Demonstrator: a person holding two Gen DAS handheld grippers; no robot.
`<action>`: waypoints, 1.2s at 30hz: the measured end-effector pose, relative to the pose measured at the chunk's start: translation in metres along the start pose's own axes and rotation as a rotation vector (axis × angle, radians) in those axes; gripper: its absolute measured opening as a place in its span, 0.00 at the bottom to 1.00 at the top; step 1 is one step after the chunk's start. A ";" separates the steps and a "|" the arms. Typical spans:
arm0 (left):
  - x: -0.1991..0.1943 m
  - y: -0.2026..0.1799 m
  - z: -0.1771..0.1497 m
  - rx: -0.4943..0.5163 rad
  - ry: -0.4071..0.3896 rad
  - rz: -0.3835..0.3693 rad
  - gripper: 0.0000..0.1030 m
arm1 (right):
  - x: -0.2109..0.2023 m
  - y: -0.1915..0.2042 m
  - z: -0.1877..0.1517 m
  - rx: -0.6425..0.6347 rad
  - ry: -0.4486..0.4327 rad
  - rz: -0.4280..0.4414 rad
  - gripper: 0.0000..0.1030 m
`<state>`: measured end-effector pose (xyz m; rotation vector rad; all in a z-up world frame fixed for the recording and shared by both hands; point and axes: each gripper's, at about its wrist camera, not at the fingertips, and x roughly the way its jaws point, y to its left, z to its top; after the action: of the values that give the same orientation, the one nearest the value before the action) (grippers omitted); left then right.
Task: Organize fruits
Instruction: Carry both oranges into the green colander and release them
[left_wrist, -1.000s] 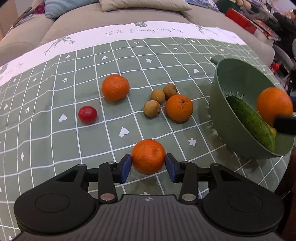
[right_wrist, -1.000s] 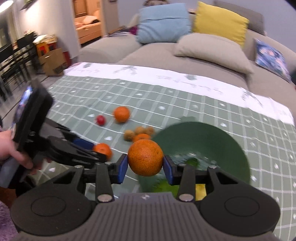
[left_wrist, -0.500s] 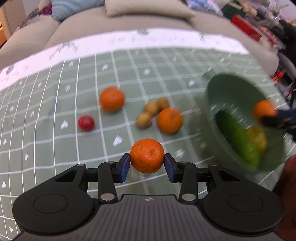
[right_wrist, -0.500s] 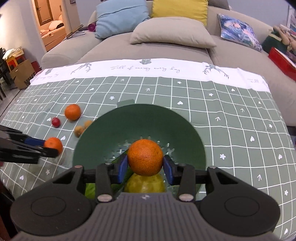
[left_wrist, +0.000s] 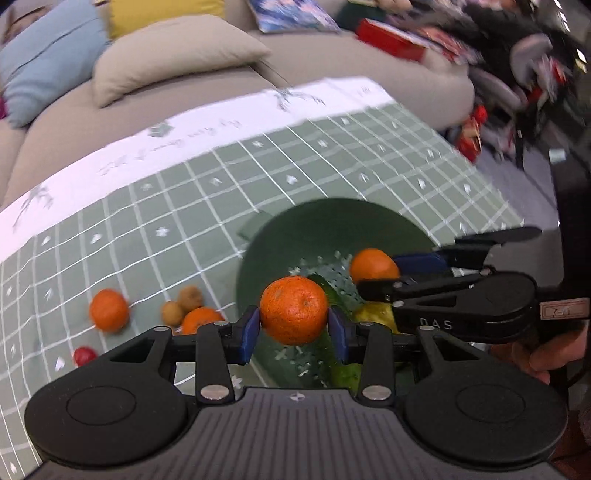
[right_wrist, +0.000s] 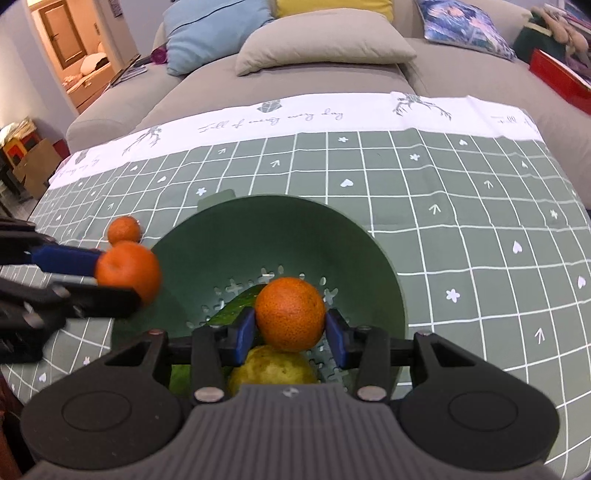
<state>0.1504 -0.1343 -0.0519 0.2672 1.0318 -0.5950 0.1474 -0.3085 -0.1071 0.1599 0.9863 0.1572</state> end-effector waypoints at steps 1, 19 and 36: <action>0.005 -0.002 0.003 0.011 0.016 0.008 0.44 | 0.001 -0.001 0.000 0.007 0.000 0.000 0.37; 0.052 0.002 0.013 0.013 0.158 0.054 0.44 | 0.016 -0.001 -0.001 -0.042 -0.013 0.000 0.37; 0.019 0.004 0.006 -0.009 0.059 0.034 0.48 | 0.000 0.010 0.002 -0.042 -0.027 -0.059 0.58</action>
<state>0.1638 -0.1404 -0.0658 0.2953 1.0844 -0.5544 0.1485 -0.2987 -0.1044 0.0940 0.9595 0.1213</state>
